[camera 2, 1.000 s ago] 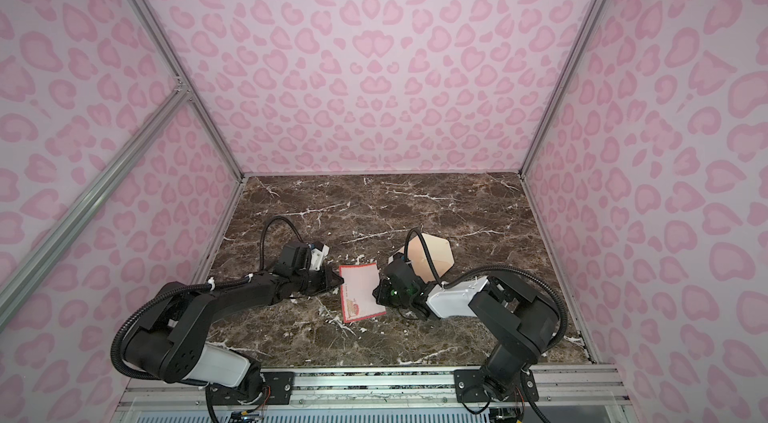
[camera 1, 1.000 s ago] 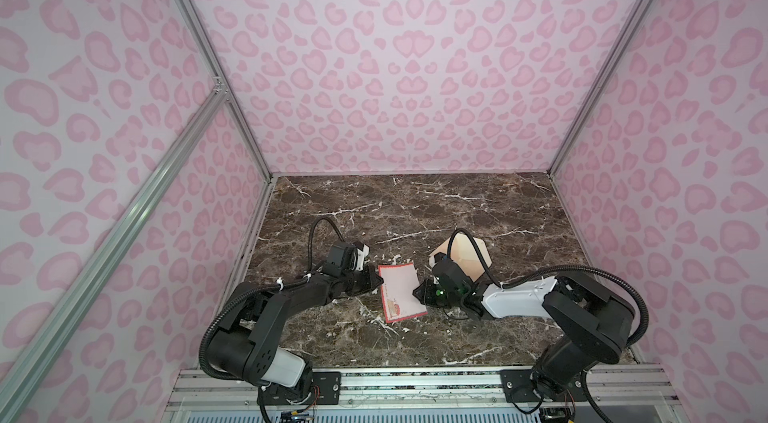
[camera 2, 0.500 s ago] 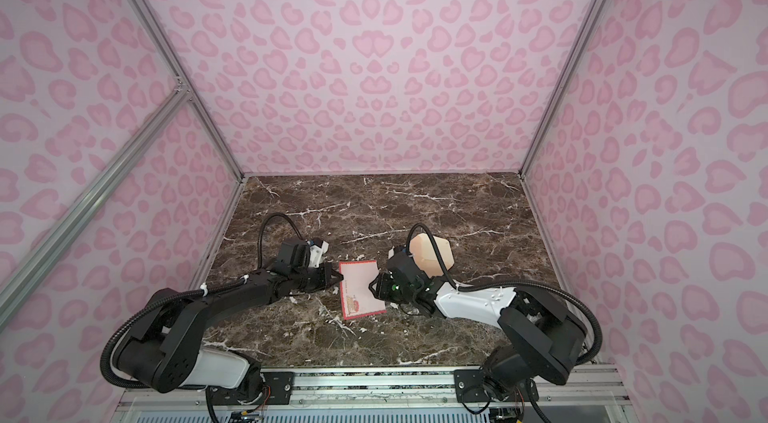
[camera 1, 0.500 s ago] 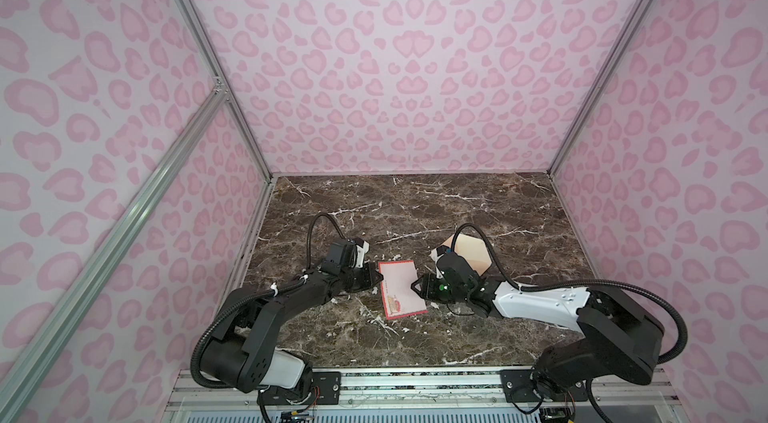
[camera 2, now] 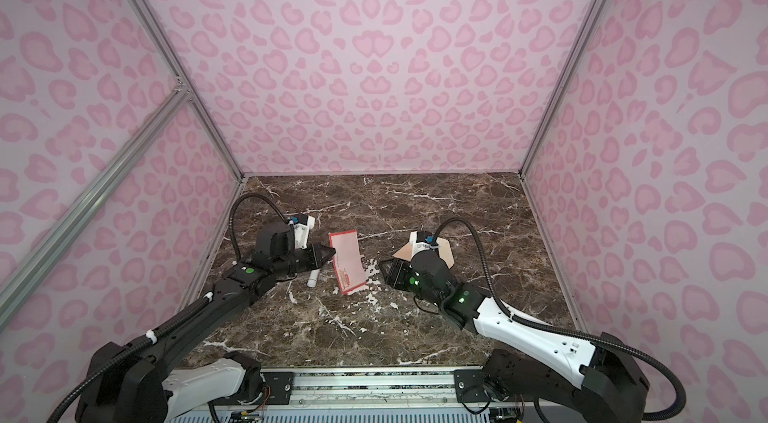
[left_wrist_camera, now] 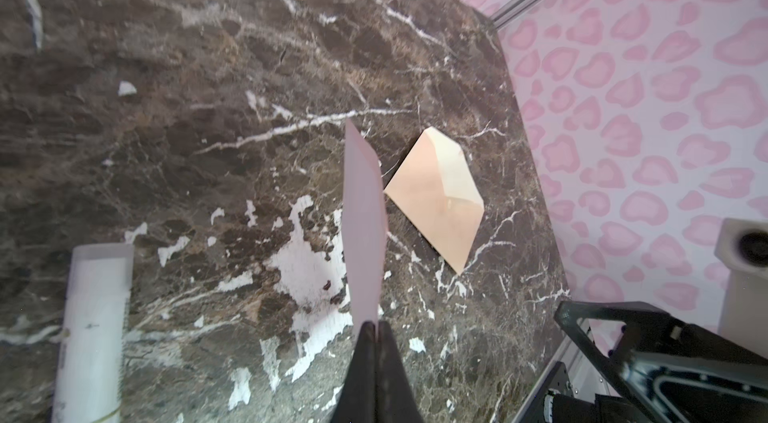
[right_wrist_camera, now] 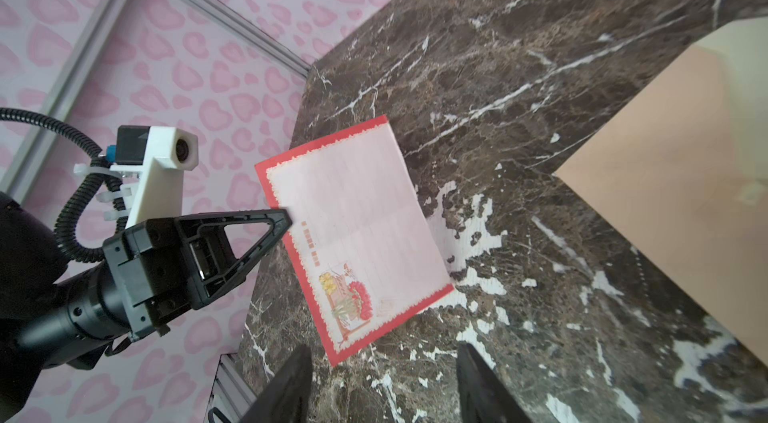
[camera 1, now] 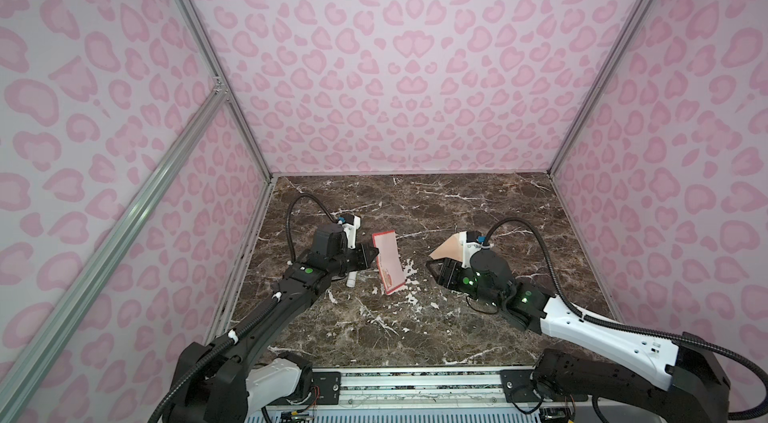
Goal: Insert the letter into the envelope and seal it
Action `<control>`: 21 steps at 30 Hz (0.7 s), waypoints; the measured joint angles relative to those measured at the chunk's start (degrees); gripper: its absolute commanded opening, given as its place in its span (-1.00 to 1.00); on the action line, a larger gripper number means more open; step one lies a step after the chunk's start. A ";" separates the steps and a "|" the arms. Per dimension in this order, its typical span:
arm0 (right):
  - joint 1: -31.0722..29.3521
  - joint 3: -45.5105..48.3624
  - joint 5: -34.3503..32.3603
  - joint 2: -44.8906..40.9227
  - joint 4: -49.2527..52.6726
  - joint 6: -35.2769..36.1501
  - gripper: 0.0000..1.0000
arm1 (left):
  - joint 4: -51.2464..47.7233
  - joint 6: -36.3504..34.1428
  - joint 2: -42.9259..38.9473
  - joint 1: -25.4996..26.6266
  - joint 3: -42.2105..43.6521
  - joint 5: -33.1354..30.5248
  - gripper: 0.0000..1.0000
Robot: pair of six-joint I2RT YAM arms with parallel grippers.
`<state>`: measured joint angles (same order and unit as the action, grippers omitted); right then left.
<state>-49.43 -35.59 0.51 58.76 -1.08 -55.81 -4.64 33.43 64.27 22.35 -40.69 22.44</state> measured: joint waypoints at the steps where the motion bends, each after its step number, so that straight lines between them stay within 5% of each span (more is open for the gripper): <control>1: -0.09 0.79 -1.07 -1.55 -0.02 -0.09 0.19 | 0.07 0.00 -1.31 0.00 -0.04 -0.33 -0.92; 12: -1.01 12.85 -6.93 -10.58 -10.91 -3.37 0.31 | 5.66 3.91 -8.76 0.17 -0.04 -1.22 -0.93; 21: -5.40 14.32 -10.64 -6.54 -23.78 -0.48 0.41 | 12.13 7.52 -10.16 1.90 0.68 -2.95 -0.93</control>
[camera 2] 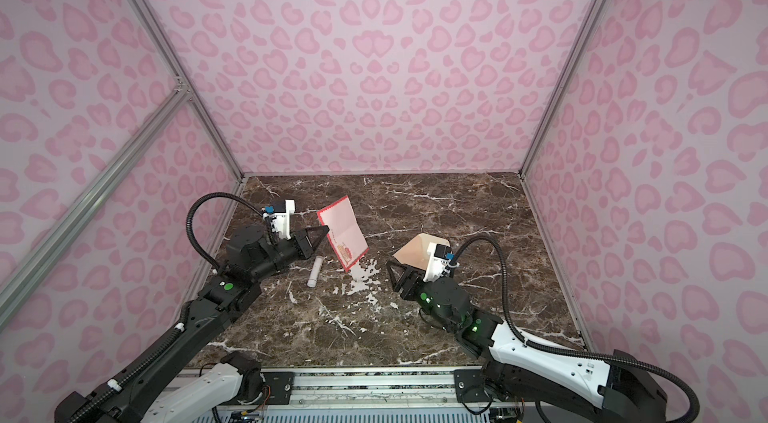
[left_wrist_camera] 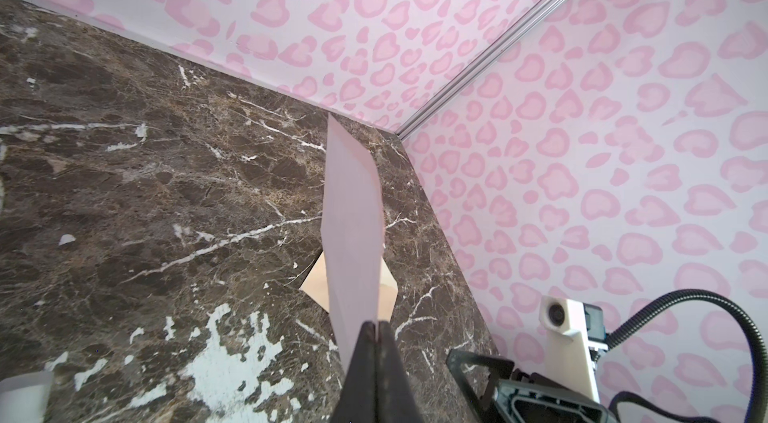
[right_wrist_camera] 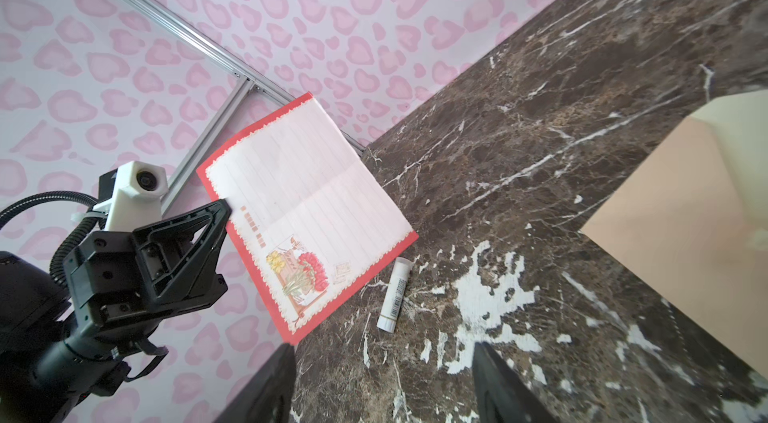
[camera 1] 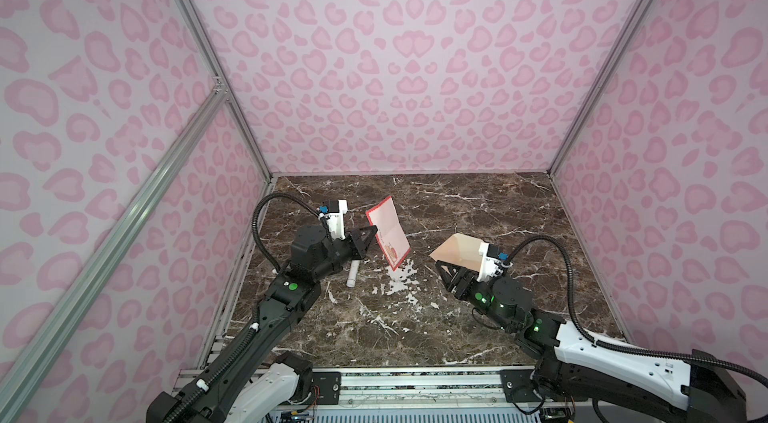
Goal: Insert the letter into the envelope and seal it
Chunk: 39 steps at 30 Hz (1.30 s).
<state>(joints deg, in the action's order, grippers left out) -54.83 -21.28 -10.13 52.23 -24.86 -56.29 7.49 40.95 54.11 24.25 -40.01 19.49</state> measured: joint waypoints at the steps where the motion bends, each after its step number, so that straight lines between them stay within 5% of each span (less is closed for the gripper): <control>1: -0.20 0.00 -0.15 1.05 -1.40 0.17 0.42 | 1.40 0.61 -0.02 0.13 0.57 -0.07 -0.93; 24: 2.14 -5.25 6.38 24.02 -24.09 -10.03 0.60 | 19.54 6.99 2.67 0.59 5.05 0.07 -0.93; 39: 3.80 -8.52 12.17 47.08 -55.69 -22.88 0.62 | 20.70 8.04 1.22 0.59 6.14 1.14 -0.93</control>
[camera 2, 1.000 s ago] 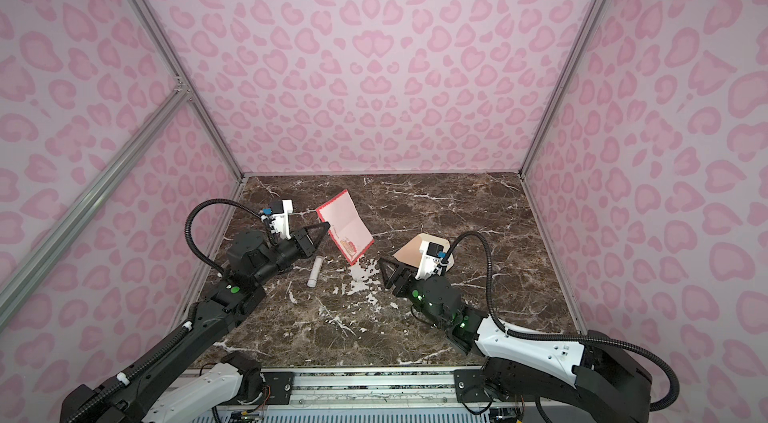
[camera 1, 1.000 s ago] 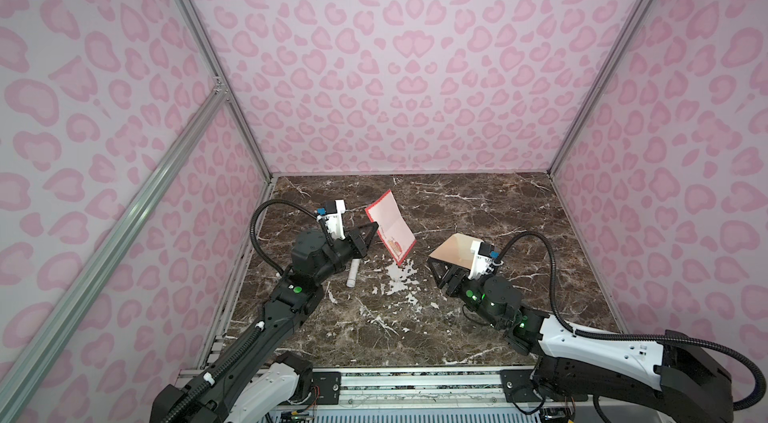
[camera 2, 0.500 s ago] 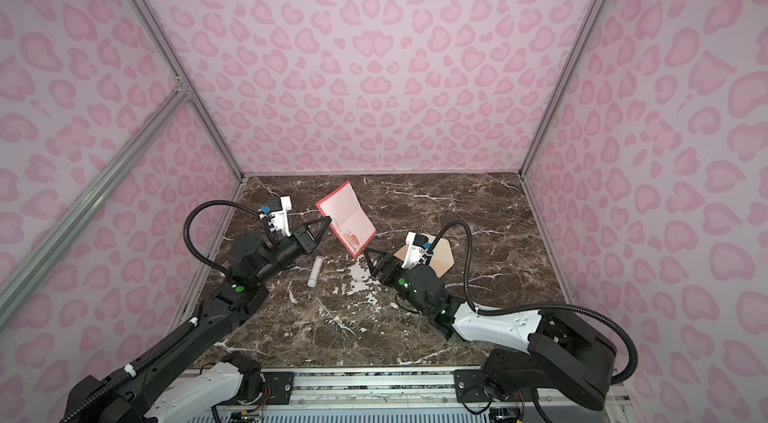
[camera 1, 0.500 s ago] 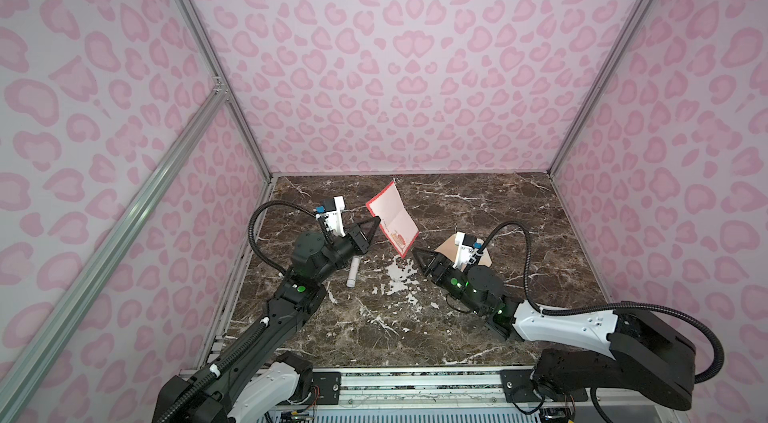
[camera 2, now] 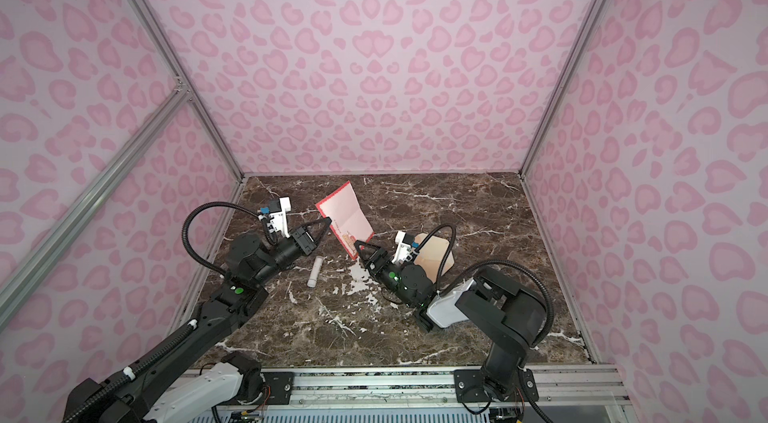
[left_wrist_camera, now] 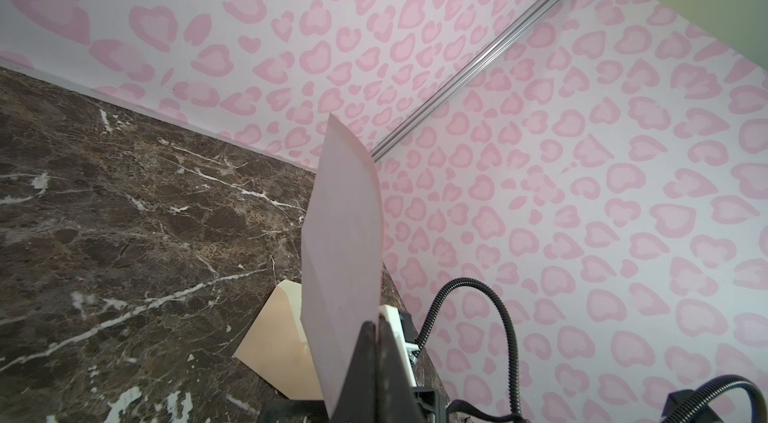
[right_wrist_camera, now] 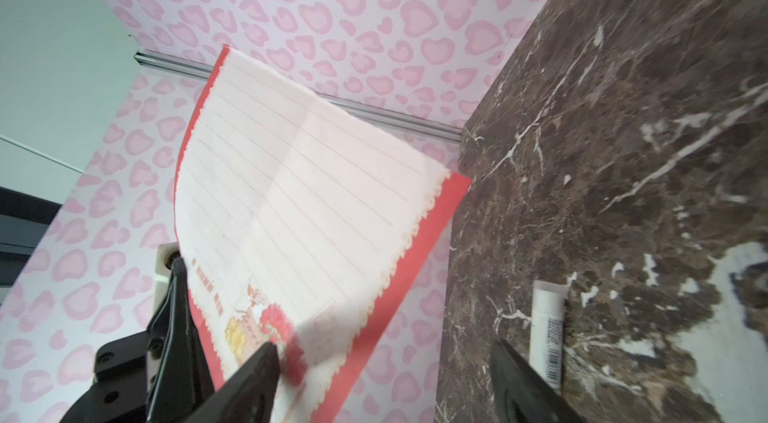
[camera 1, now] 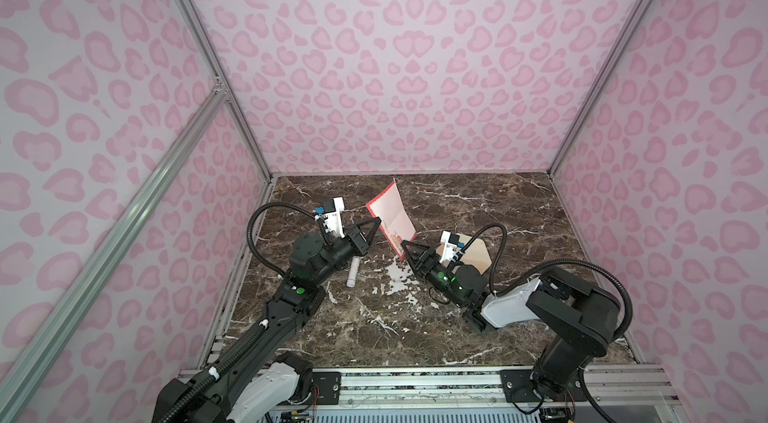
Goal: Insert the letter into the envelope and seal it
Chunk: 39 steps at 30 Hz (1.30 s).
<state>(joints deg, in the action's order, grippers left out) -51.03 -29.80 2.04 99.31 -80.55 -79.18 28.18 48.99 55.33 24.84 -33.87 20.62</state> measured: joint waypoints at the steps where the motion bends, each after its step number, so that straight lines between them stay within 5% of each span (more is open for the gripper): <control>1: -0.17 -0.31 0.17 0.17 -1.27 -0.24 0.62 | -0.02 0.00 -0.37 0.00 0.26 0.00 -0.93; 23: -0.24 -1.05 1.60 -1.07 -6.16 0.76 -0.11 | -1.07 -0.02 -2.14 -0.02 2.60 -0.52 -0.93; 39: 0.50 1.27 0.37 -2.27 -6.43 0.28 -0.93 | -5.42 -2.21 -5.01 -0.02 2.75 -1.99 -0.93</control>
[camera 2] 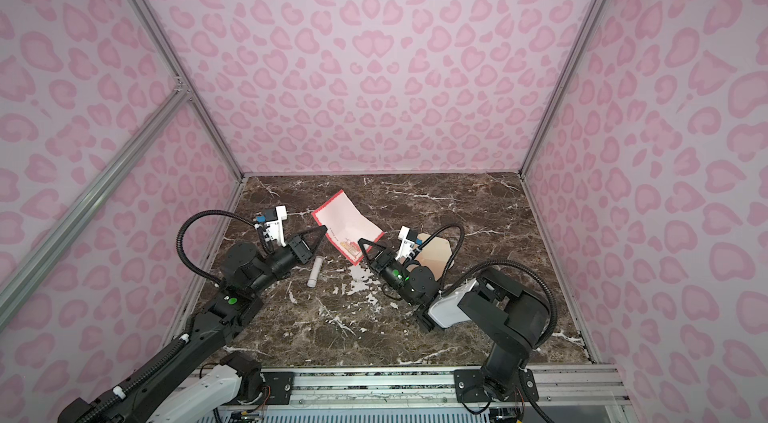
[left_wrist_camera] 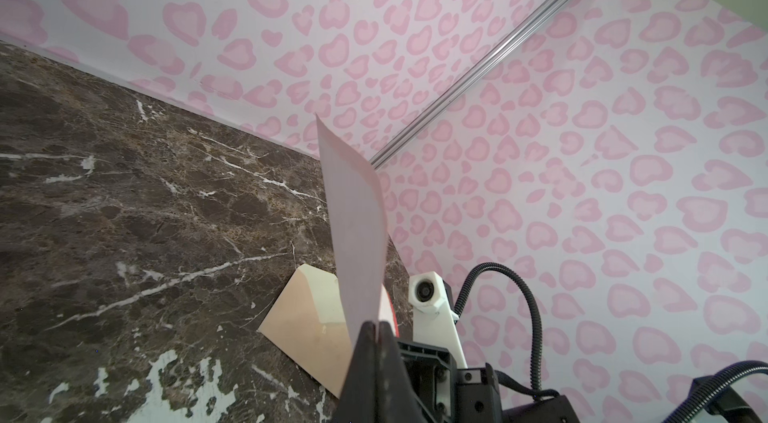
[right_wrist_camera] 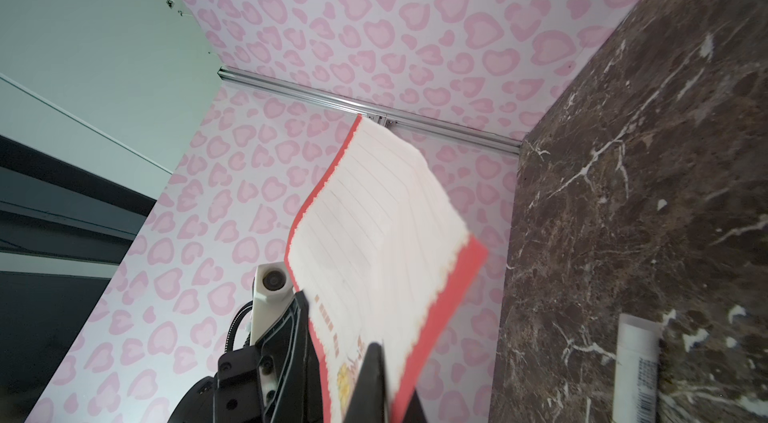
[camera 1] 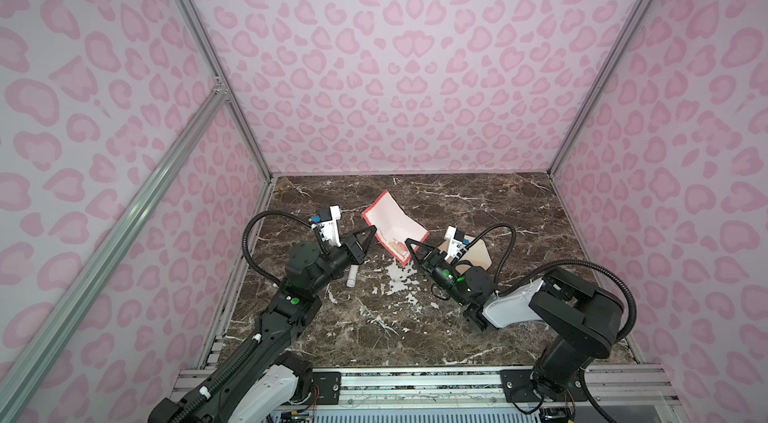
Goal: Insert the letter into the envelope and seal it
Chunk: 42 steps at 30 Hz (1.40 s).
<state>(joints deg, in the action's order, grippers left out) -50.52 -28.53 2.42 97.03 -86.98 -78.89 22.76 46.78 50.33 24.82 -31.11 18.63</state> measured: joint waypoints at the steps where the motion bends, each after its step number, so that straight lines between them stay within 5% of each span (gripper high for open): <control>1: 0.00 0.04 -0.04 -0.22 0.00 -0.02 -0.95 | -0.26 0.00 0.04 0.00 0.00 0.00 -0.93; 4: 0.07 0.04 -0.02 -0.63 0.00 -0.02 -1.00 | -0.52 -0.39 0.13 0.00 0.00 -0.02 -0.74; 12: 0.83 2.03 -0.02 -2.89 0.50 0.31 -1.00 | -5.46 -1.86 -2.27 -0.07 -1.03 -1.20 0.26; 16: 1.18 2.95 0.17 -6.49 4.46 2.49 -1.00 | -9.70 -3.91 -4.59 -0.37 -2.01 -2.91 0.53; 21: 1.44 2.84 0.61 -14.45 15.39 8.79 -1.00 | -16.70 -6.80 -7.82 -1.36 -2.71 -5.70 0.61; 31: 1.70 -6.12 -1.31 -35.01 55.89 34.10 -1.00 | -26.05 -12.33 -11.10 -3.45 -3.87 -12.61 0.65; 42: 3.28 -10.38 0.50 -48.96 81.77 49.96 -1.00 | -17.27 -11.54 -0.07 -4.09 1.86 -6.45 0.48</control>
<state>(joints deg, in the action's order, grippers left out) -47.24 -38.92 2.92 48.07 -5.21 -28.93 5.50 35.24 50.26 20.73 -29.26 12.19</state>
